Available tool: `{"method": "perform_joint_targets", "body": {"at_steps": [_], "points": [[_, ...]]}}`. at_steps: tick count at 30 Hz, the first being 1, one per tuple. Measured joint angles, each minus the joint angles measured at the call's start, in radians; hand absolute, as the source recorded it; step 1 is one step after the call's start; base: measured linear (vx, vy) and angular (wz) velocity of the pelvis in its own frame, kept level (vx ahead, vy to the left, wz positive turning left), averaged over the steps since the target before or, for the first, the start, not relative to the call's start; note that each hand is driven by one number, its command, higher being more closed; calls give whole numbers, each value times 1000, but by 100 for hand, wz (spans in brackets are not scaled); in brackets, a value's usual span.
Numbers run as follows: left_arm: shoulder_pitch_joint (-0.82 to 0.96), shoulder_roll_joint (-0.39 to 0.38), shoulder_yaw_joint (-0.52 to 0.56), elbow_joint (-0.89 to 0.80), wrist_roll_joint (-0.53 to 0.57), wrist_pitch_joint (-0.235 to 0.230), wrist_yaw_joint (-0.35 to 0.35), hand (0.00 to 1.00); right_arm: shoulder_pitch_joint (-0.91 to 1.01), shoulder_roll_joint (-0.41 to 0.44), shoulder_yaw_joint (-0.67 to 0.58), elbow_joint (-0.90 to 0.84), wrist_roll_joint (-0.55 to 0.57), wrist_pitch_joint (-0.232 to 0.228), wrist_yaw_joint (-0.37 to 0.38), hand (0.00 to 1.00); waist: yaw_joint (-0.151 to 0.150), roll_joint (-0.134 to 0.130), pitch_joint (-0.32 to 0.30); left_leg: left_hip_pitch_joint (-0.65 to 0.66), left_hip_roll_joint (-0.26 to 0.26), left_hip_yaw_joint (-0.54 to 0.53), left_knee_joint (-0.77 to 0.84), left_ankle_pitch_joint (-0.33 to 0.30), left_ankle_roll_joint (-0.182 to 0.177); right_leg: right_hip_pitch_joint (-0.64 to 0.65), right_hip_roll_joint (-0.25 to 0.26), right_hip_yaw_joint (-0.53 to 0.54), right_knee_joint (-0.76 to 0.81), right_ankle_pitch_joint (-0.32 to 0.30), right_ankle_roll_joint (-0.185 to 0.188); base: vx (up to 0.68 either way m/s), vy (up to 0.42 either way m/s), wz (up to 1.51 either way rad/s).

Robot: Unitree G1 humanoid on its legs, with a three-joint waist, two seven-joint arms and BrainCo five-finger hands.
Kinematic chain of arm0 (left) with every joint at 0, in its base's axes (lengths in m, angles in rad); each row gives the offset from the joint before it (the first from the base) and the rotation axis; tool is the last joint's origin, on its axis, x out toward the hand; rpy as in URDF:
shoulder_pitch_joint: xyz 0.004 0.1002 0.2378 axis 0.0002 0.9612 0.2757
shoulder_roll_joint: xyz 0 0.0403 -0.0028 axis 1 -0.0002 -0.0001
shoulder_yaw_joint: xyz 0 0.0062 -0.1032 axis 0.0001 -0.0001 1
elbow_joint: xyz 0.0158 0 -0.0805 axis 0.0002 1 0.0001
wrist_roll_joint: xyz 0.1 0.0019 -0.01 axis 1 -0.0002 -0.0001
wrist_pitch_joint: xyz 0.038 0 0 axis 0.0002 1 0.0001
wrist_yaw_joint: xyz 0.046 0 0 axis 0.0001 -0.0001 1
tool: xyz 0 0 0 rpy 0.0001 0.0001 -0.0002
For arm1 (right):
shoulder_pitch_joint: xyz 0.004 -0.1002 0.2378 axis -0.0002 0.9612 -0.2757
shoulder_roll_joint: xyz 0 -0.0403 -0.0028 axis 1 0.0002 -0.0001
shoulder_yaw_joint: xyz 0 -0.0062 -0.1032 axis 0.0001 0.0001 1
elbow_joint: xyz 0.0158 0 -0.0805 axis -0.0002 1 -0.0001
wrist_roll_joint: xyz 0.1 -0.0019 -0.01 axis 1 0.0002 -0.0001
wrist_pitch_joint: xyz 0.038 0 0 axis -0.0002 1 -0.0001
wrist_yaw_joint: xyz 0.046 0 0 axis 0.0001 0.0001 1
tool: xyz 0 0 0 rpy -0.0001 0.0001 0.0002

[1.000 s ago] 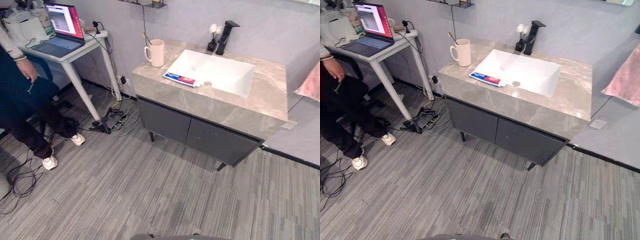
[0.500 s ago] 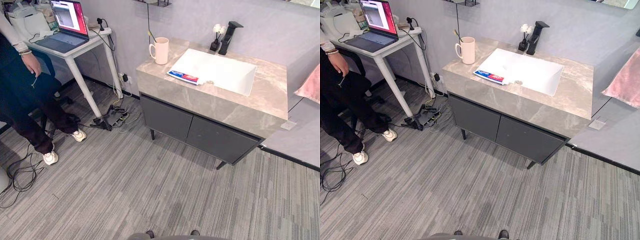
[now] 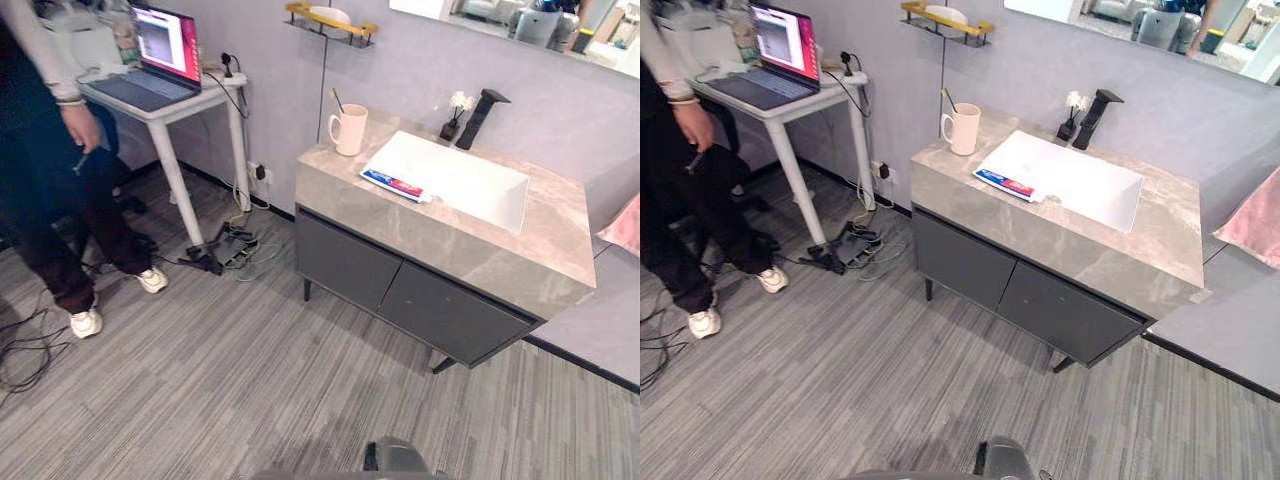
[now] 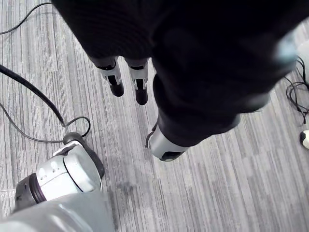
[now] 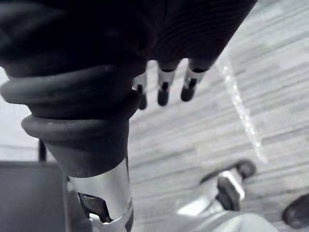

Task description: Organize washtable

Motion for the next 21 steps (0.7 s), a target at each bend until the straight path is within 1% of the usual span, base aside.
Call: {"method": "perform_joint_targets", "body": {"at_steps": [1, 2, 3, 4, 5, 6, 7, 8, 9, 10, 11, 12, 13, 14, 15, 16, 17, 18, 19, 20, 21], "points": [[-8, -5, -1, 1, 9, -1, -1, 0, -1, 0, -20, 10, -1, 3, 0, 0, -5, 8, 5, 61, 7, -3, -65, -4, 1, -6, 12, -98, -169, 36, -24, 509, -34, 15], [-9, -8, -1, 1, 12, -2, -1, 0, 0, 2, -27, 15, -1, 4, 0, 0, -6, 14, 6, 93, 8, -5, -98, -5, 0, -3, 12, -129, -229, 57, -35, 576, -44, 21], [-10, -15, -2, -1, 15, -2, -1, 0, 3, 4, -42, 11, 0, 5, -1, 0, -8, 28, 6, 138, 13, -14, -131, -8, -5, -5, 8, -157, -279, 99, -67, 649, -54, 45], [-8, -28, -17, 10, 16, 0, -5, 0, 7, -5, -66, 2, 0, 4, 0, 0, -32, 70, -16, 173, 40, -47, -130, -14, -21, 9, 19, -184, -232, 115, -165, 831, -80, 48], [-24, -48, -17, 11, 17, 0, -16, 0, 9, -21, -57, -9, -1, 2, 0, 0, -35, 99, -33, 141, 66, -61, -30, -5, -42, 26, 27, -206, -204, 62, -178, 722, -81, 45], [-38, -57, -12, 9, 17, 0, -22, 0, 4, -22, -57, -14, -1, -1, 0, 0, -34, 110, -34, 115, 63, -71, 50, 5, -70, 36, 32, -211, -200, 43, -187, 731, -91, 15], [-63, -83, -8, -4, 16, -2, -23, 0, 6, -32, -56, -34, -10, -5, 2, 0, -28, 137, -29, 42, 62, -77, 250, 59, -161, 88, 57, -212, -226, 14, -185, 849, -90, -12], [-66, -84, -12, -8, 14, -1, -29, 0, 7, -37, -55, -44, -10, -4, -3, 0, -27, 153, -20, -33, 69, -87, 480, 146, -293, 168, 99, -189, -283, 1, -183, 841, -74, -34], [-66, -84, -9, -13, 14, -1, -34, 0, 7, -40, -55, -43, -10, -2, -4, 0, -27, 157, -17, -66, 76, -86, 590, 158, -320, 210, 121, -174, -310, 0, -184, 689, -37, -66], [-67, -84, -11, -33, 13, -1, -42, 0, 4, -38, -51, -43, -10, 0, -3, 0, -29, 162, -11, -108, 75, -73, 755, 164, -331, 299, 147, -146, -356, 0, -185, 512, -11, -58], [-67, -84, -14, -45, 12, -2, -43, 0, 4, -36, -39, -43, -9, 0, -4, 0, -29, 150, -3, -133, 75, -60, 812, 164, -330, 343, 153, -127, -380, 0, -185, 475, -6, -69], [-71, -83, -27, -65, 11, -3, -46, 0, 6, -36, -11, -43, -8, 1, -3, 0, -28, 128, 8, -186, 83, -31, 884, 161, -325, 429, 159, -86, -423, 0, -184, 608, 13, -80], [-70, -83, -30, -84, 1, -5, -46, 0, -2, -36, 25, -48, 0, 0, -3, 0, -23, 112, 8, -243, 110, -5, 914, 143, -294, 487, 163, -36, -456, 0, -184, 442, 42, -90], [-70, -83, -29, -89, -6, -5, -46, 0, -14, -36, 38, -48, 1, -1, -3, 0, -22, 109, 9, -274, 126, 2, 914, 125, -262, 506, 164, -12, -465, 0, -184, 471, 107, -118], [-69, -82, -28, -97, -17, -5, -45, 0, -36, -36, 70, -48, 14, -3, -3, 0, -14, 105, 9, -330, 156, 6, 875, 90, -202, 533, 162, 50, -472, 0, -183, 339, 183, -143], [-70, -81, -31, -97, -18, -4, -43, 0, -60, -31, 110, -49, 25, -4, -4, 0, 2, 104, 10, -371, 174, -8, 794, 58, -151, 553, 155, 106, -472, 0, -178, 328, 214, -148], [-70, -81, -32, -98, -19, -5, -43, 0, -63, -31, 125, -57, 29, -5, 0, 0, 6, 101, 10, -388, 177, -28, 742, 48, -136, 562, 146, 130, -470, -5, -160, 338, 265, -144], [-65, -79, -41, -97, -22, -5, -40, 0, -73, -25, 135, -66, 31, -12, -1, 0, 13, 96, 13, -403, 179, -62, 608, 44, -135, 581, 125, 177, -453, -24, -112, 336, 308, -128], [-58, -82, -54, -94, -28, -5, -37, 0, -66, -23, 136, -81, 34, -22, -4, 0, 23, 108, 9, -385, 197, -103, 422, 90, -144, 585, 118, 217, -416, -61, -52, 321, 326, -127], [-51, -86, -62, -89, -29, -5, -37, 0, -57, -28, 136, -91, 37, -25, -4, 0, 29, 127, 4, -377, 210, -126, 362, 98, -192, 587, 126, 235, -396, -83, -31, 313, 368, -118], [-46, -77, -57, -77, -37, -5, -38, 0, -59, -29, 141, -82, 41, -28, -6, 0, 28, 127, -8, -341, 193, -124, 352, 33, -207, 573, 102, 269, -376, -104, -22, 297, 379, -78]]}}
